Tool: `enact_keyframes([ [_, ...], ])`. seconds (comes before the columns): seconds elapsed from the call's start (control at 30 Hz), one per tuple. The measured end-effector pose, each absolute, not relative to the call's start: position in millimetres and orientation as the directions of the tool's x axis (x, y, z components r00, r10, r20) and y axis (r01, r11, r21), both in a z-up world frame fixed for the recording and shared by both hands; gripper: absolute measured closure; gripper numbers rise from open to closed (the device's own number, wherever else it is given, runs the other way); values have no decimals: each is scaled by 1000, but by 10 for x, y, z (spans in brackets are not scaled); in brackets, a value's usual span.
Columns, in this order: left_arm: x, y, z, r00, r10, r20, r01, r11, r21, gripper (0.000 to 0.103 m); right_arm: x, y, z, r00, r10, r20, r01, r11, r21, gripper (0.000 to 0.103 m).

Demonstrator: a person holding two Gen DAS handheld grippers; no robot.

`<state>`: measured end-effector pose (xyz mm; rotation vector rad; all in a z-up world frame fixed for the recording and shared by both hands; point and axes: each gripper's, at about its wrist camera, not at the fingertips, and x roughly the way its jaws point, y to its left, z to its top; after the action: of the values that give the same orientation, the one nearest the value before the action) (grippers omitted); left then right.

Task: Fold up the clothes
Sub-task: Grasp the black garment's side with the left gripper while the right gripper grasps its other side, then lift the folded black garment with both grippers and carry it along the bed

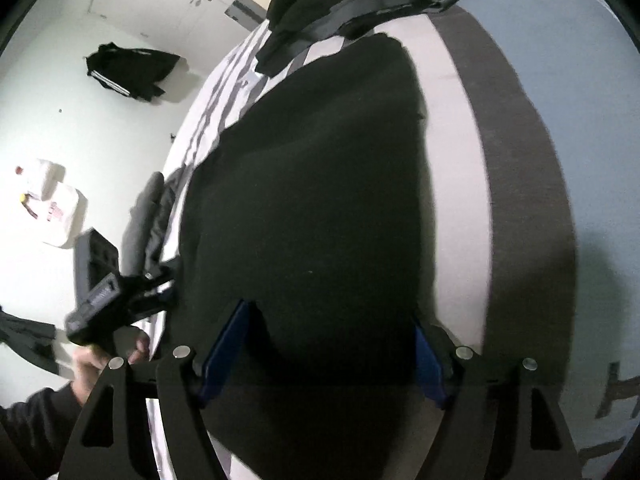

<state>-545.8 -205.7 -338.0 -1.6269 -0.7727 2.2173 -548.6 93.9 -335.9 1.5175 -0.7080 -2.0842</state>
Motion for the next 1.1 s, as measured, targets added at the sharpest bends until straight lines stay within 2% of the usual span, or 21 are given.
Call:
enact_keyframes([
  [0.1,-5568,-1957,-3368,-293,570,-768,54,-792,-608,13,-5577,979,-3425,-273,-679,-682,40,-716,697,27],
  [0.17,-5594,-1839,-3391,-281,556,-782,8,-814,-581,13,-5656,960,-3432,-264,-687,-677,50,-710,702,27],
  [0.23,-5611,-1711,-3420,-273,533,-801,-42,-838,-543,11,-5714,936,-3426,-271,-689,-673,56,-709,703,25],
  [0.27,-5612,-1689,-3423,-277,533,-800,-49,-839,-542,11,-5743,913,-3431,-276,-690,-669,57,-706,706,21],
  [0.33,-5596,-1698,-3408,-297,547,-783,-52,-828,-559,13,-5789,853,-3390,-286,-675,-680,78,-723,686,21],
  [0.47,-5516,-1751,-3399,-325,564,-759,-87,-817,-570,47,-5916,802,-3405,-321,-673,-666,60,-716,695,21],
  [0.53,-5498,-1764,-3391,-333,564,-756,-95,-818,-568,59,-5956,733,-3401,-307,-662,-684,70,-732,677,21],
  [0.57,-5488,-1756,-3380,-338,557,-758,-101,-823,-560,65,-5970,710,-3391,-297,-661,-689,72,-736,674,24],
  [0.6,-5478,-1747,-3368,-344,551,-760,-107,-827,-551,68,-5972,711,-3388,-290,-663,-690,72,-734,675,38],
  [0.7,-5431,-1710,-3277,-378,523,-764,-134,-848,-514,75,-5927,709,-3360,-285,-635,-718,111,-766,634,62],
  [0.8,-5384,-1699,-3113,-425,507,-750,-155,-857,-492,77,-5819,571,-3094,-336,-572,-749,156,-818,554,68],
  [0.9,-5290,-1884,-2822,-478,523,-706,-159,-842,-516,77,-5649,465,-2744,-403,-523,-751,176,-850,497,69],
  [1.1,-5221,-2596,-2147,-552,511,-659,-198,-848,-492,77,-5564,-63,-2107,-468,-529,-709,192,-843,502,69],
])
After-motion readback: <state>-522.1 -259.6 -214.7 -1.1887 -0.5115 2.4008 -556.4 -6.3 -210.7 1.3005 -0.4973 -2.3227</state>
